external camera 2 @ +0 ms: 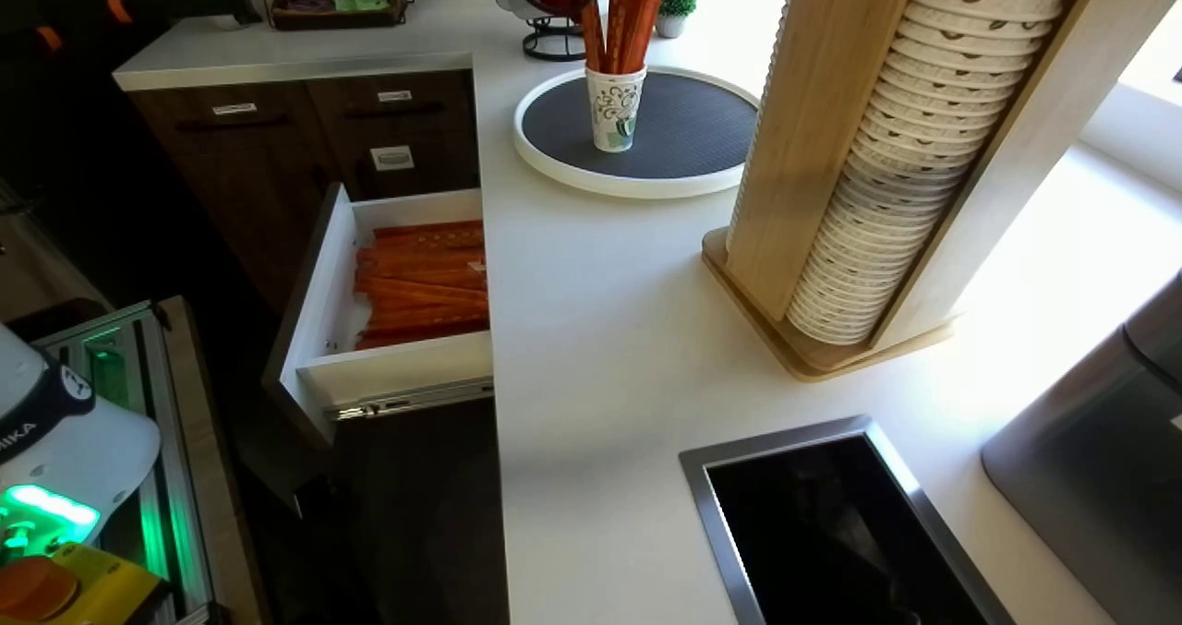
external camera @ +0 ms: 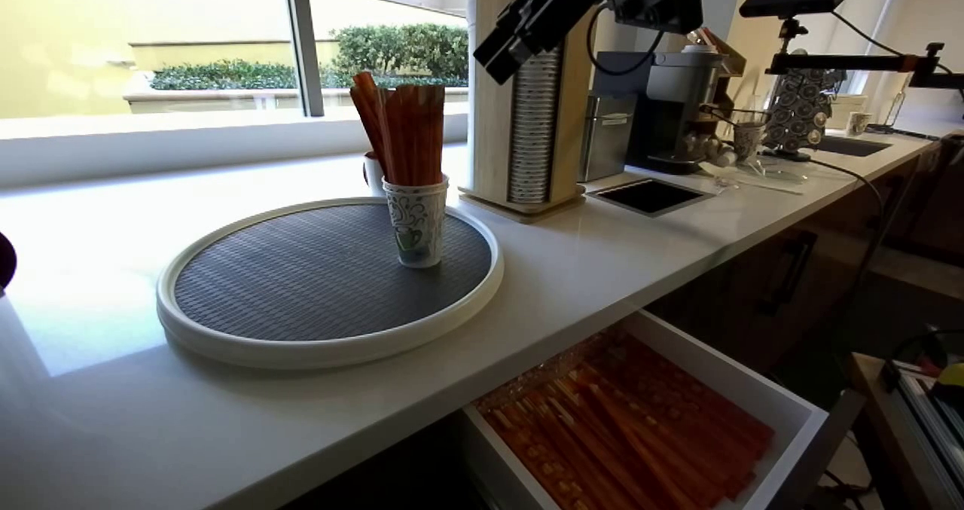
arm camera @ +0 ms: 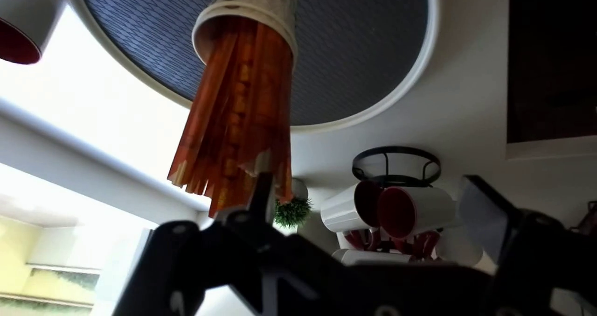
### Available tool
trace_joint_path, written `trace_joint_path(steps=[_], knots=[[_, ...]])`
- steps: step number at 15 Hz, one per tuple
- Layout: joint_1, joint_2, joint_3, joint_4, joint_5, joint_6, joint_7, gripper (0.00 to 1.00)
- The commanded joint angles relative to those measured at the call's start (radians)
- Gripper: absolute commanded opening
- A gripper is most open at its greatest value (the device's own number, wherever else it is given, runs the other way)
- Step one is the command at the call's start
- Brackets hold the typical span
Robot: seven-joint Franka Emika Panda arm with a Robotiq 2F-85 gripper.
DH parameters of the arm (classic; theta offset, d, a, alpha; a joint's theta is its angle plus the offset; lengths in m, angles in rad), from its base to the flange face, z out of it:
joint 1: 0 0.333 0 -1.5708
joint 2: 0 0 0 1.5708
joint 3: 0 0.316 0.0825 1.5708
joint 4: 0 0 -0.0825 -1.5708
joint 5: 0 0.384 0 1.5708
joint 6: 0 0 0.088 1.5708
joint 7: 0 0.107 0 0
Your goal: Move one brown object from the cup to the open drawer
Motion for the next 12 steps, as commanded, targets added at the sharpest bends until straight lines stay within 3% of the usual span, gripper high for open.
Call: trace_joint_path(steps=[1, 3, 7, 12], knots=[[0.003, 0.0, -0.003, 0.002, 0.001, 0.0, -0.005, 1.0], [0.003, -0.001, -0.003, 0.004, 0.002, 0.0, -0.007, 1.0], [0.05, -0.038, -0.071, -0.017, 0.085, 0.05, -0.175, 1.0], [0.145, -0.082, -0.219, -0.002, 0.215, -0.014, -0.457, 1.0]])
